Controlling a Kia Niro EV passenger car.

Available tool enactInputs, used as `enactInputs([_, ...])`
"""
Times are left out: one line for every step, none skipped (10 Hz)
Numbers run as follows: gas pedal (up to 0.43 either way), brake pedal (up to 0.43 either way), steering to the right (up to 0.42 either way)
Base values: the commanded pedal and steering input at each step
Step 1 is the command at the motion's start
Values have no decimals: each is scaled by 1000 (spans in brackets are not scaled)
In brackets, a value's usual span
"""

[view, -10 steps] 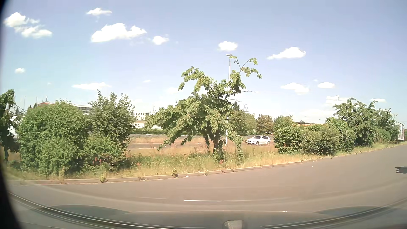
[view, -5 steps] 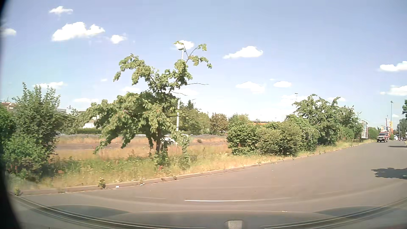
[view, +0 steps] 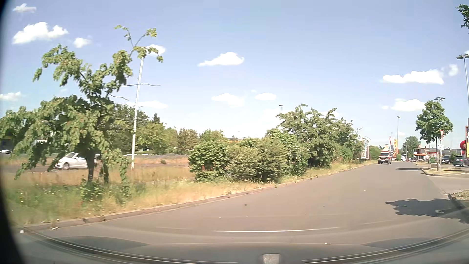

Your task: Follow the waypoints while adhering to traffic rules and regulations

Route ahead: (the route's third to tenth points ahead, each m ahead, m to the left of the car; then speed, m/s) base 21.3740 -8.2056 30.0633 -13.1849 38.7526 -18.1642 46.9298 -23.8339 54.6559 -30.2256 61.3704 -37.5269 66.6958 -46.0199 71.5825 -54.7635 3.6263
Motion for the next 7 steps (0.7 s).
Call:
enactInputs([138, 30, 515])
enactInputs([138, 30, 513])
enactInputs([150, 30, 510])
enactInputs([157, 30, 503])
enactInputs([177, 30, 485])
enactInputs([177, 30, 463])
enactInputs([177, 30, 423])
